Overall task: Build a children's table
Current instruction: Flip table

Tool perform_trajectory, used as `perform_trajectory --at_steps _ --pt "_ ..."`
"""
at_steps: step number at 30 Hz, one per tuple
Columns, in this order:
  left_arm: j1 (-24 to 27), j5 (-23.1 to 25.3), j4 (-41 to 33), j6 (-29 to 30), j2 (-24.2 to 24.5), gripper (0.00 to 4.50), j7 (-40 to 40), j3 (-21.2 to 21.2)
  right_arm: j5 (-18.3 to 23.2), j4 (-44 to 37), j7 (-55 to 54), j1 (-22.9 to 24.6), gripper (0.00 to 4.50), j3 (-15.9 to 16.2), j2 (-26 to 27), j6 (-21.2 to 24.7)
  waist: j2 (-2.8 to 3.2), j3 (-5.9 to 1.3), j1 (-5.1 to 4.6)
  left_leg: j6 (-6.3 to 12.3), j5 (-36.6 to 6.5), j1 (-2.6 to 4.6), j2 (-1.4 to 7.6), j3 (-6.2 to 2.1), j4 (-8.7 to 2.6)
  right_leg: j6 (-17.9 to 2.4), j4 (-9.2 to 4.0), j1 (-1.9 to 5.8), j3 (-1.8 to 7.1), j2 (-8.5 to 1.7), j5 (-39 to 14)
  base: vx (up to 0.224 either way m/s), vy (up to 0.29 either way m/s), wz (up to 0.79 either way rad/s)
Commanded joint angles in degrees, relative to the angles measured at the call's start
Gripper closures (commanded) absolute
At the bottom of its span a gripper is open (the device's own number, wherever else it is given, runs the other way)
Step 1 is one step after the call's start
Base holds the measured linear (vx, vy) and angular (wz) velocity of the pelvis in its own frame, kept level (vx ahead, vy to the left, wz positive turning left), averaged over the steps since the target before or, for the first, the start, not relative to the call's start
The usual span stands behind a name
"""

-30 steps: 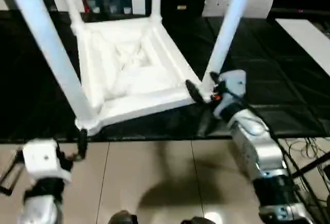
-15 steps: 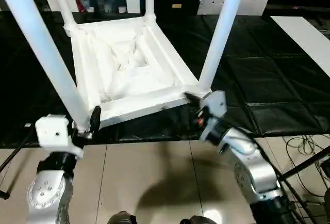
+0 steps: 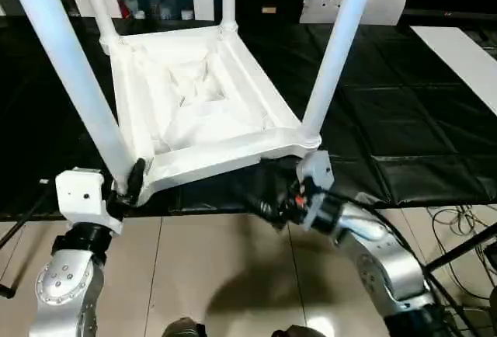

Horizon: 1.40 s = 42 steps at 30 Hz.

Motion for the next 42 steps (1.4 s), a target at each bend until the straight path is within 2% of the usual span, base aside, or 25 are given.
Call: perform_trajectory --at_steps 1,6,10,13,14,18,19,20,24,26,27,29,30,31,32,35,37,40,41,42 --pt "-0.72 0.77 1.76 0.72 1.04 2.02 -0.50 -0.88 -0.37 -0.62 0.39 -0.53 0.00 0.17 -0.28 -0.31 0.68 -3.30 0.08 0.92 -12.73 0.91 3.59 -1.47 -4.99 -10.62 -4.50 1.78 3.29 -4.68 -5.50 0.000 0.000 0.00" --pt "-1.82 0.39 2.90 1.01 1.51 2.39 -0.76 -0.65 -0.46 -0.67 0.70 -0.54 0.00 0.32 -0.42 -0.22 0.86 -3.27 0.16 0.65 -13.18 1.03 3.68 -1.42 -5.03 -11.12 -4.52 1.64 3.32 -4.65 -5.37 0.000 0.000 0.00" --pt "-2.10 -0.21 2.90 2.08 1.32 2.45 -0.29 -0.70 -0.70 -1.39 0.88 0.08 0.00 1.10 -0.61 -0.28 1.11 -3.11 0.35 -0.07 -15.28 1.09 3.70 -1.50 -5.22 -10.71 -4.73 1.53 3.34 -4.71 -8.19 0.000 0.000 0.00" --pt "-1.50 -0.98 2.12 2.84 0.29 2.46 0.65 -0.65 -1.06 -1.49 0.15 0.20 0.00 1.09 -0.46 -0.22 0.84 -2.98 0.27 -0.47 -16.27 1.06 3.70 -1.52 -5.29 -10.33 -4.92 1.41 3.40 -4.69 -9.57 0.000 0.000 0.00" --pt "-0.82 -2.85 0.93 3.83 -2.54 2.46 2.42 -0.15 -1.57 -0.86 -2.62 -0.04 0.00 0.20 0.61 0.66 0.73 -2.95 0.23 -0.52 -16.20 1.03 3.72 -1.50 -5.35 -10.28 -4.92 1.38 3.41 -4.64 -9.82 0.000 0.000 0.00" --pt "-0.37 -6.27 -0.38 5.54 -6.83 2.48 5.01 0.64 -1.46 0.40 -6.86 -0.82 0.00 -1.65 2.69 2.33 0.35 -2.83 -0.04 -0.22 -14.98 0.80 3.63 -1.38 -5.23 -10.28 -4.98 1.41 3.55 -4.76 -10.06 0.000 0.000 0.00" --pt "-0.19 -8.59 -0.86 7.02 -9.33 2.48 6.51 0.92 -0.90 1.79 -9.93 -1.89 0.00 -3.15 4.55 3.60 0.06 -2.73 -0.21 0.08 -14.94 0.66 3.52 -1.31 -5.28 -10.05 -5.14 1.37 3.57 -4.68 -10.83 0.000 0.000 0.00" --pt "-0.19 -10.02 -0.86 7.41 -10.39 2.48 6.79 1.10 -0.29 2.41 -10.87 -2.40 0.00 -3.72 5.43 4.28 0.16 -2.68 -0.40 0.05 -15.11 0.69 3.49 -1.36 -5.25 -10.37 -5.10 1.27 3.63 -4.83 -12.05 0.000 0.000 0.00" --pt "-0.09 -13.99 -1.55 8.93 -12.95 2.48 7.25 1.44 0.52 4.60 -13.36 -4.10 0.00 -4.73 7.52 6.17 0.01 -2.53 -0.61 0.57 -13.88 0.61 3.40 -1.27 -5.24 -9.01 -5.25 1.16 3.58 -4.52 -12.17 0.000 0.000 0.00" --pt "0.30 -15.46 -2.21 10.12 -14.17 2.48 7.06 1.53 1.57 7.49 -14.86 -5.52 0.00 -5.87 9.42 7.13 -0.58 -2.43 -0.80 1.03 -13.04 0.44 3.30 -1.14 -5.19 -9.01 -5.18 1.17 3.62 -4.60 -11.82 0.000 0.000 0.00" --pt "0.60 -15.89 -2.59 10.75 -14.87 2.48 7.08 1.81 2.35 9.11 -15.69 -6.31 0.00 -6.69 10.52 7.69 -0.42 -2.52 -0.69 1.30 -12.16 0.46 3.31 -1.10 -5.10 -8.94 -5.19 1.12 3.62 -4.63 -11.44 0.000 0.000 0.00" --pt "1.18 -15.93 -3.21 11.23 -15.26 2.48 7.30 2.22 2.55 9.84 -16.18 -6.88 0.00 -7.28 11.29 8.32 -0.93 -2.39 -0.75 1.86 -10.90 0.32 3.30 -0.96 -5.05 -8.95 -5.09 1.14 3.62 -4.60 -10.60 0.000 0.000 0.00" --pt "1.36 -15.93 -3.42 11.40 -15.36 2.48 7.37 2.32 2.57 9.82 -16.16 -6.95 0.00 -7.36 11.41 8.51 -0.64 -2.38 -0.65 2.13 -10.23 0.35 3.32 -0.93 -5.05 -8.83 -5.02 1.09 3.64 -4.51 -9.57 0.000 0.000 0.00" --pt "1.64 -17.04 -3.92 11.98 -16.02 2.48 7.81 2.90 2.87 9.26 -15.97 -6.86 0.00 -7.37 11.53 9.13 -0.90 -2.34 -0.75 2.27 -9.79 0.35 3.37 -0.87 -5.00 -8.75 -4.94 1.08 3.63 -4.42 -8.69 0.000 0.000 0.00" --pt "1.82 -17.89 -4.25 12.37 -16.51 2.48 8.12 3.32 3.13 8.86 -15.82 -6.78 0.00 -7.37 11.59 9.61 -0.72 -2.38 -0.66 2.53 -9.01 0.39 3.38 -0.86 -4.98 -8.90 -4.77 1.11 3.60 -4.40 -7.11 0.000 0.000 0.00" --pt "2.54 -18.84 -5.04 13.46 -16.63 2.48 7.57 3.66 4.45 8.79 -15.49 -7.01 0.00 -7.89 12.39 9.41 -0.85 -2.18 -0.70 2.80 -8.69 0.41 3.39 -0.75 -5.01 -9.05 -4.71 1.07 3.62 -4.33 -5.32 0.000 0.000 0.00" --pt "3.07 -19.88 -5.39 14.20 -16.69 2.48 6.29 3.15 5.38 10.53 -15.81 -8.18 0.00 -8.95 13.47 9.20 -0.91 -1.97 -0.85 2.80 -9.70 0.39 3.40 -0.71 -5.14 -9.23 -4.82 0.94 3.67 -4.41 -6.50 0.000 0.000 0.00" --pt "3.91 -21.02 -6.45 16.24 -16.68 2.48 4.58 1.91 7.66 14.27 -14.93 -10.96 0.00 -11.49 15.37 7.70 -0.66 -1.60 -0.90 1.74 -12.46 0.53 3.45 -0.79 -5.42 -8.58 -5.22 0.69 3.77 -4.46 -10.79 0.000 0.000 0.00" --pt "4.41 -21.73 -6.95 17.34 -16.46 2.48 3.58 1.01 9.90 17.97 -14.08 -13.57 0.00 -13.77 16.67 6.70 -0.74 -1.61 -0.92 1.41 -12.79 0.62 3.48 -0.71 -5.35 -8.66 -5.16 0.58 3.86 -4.53 -11.20 0.000 0.000 0.00" --pt "4.45 -22.10 -7.08 17.78 -16.39 2.48 3.34 0.83 10.31 19.26 -14.09 -14.42 0.00 -14.40 16.93 6.47 -0.63 -1.54 -0.91 1.46 -12.60 0.49 3.46 -0.83 -5.48 -8.72 -5.20 0.64 3.83 -4.53 -11.19 0.000 0.000 0.00"
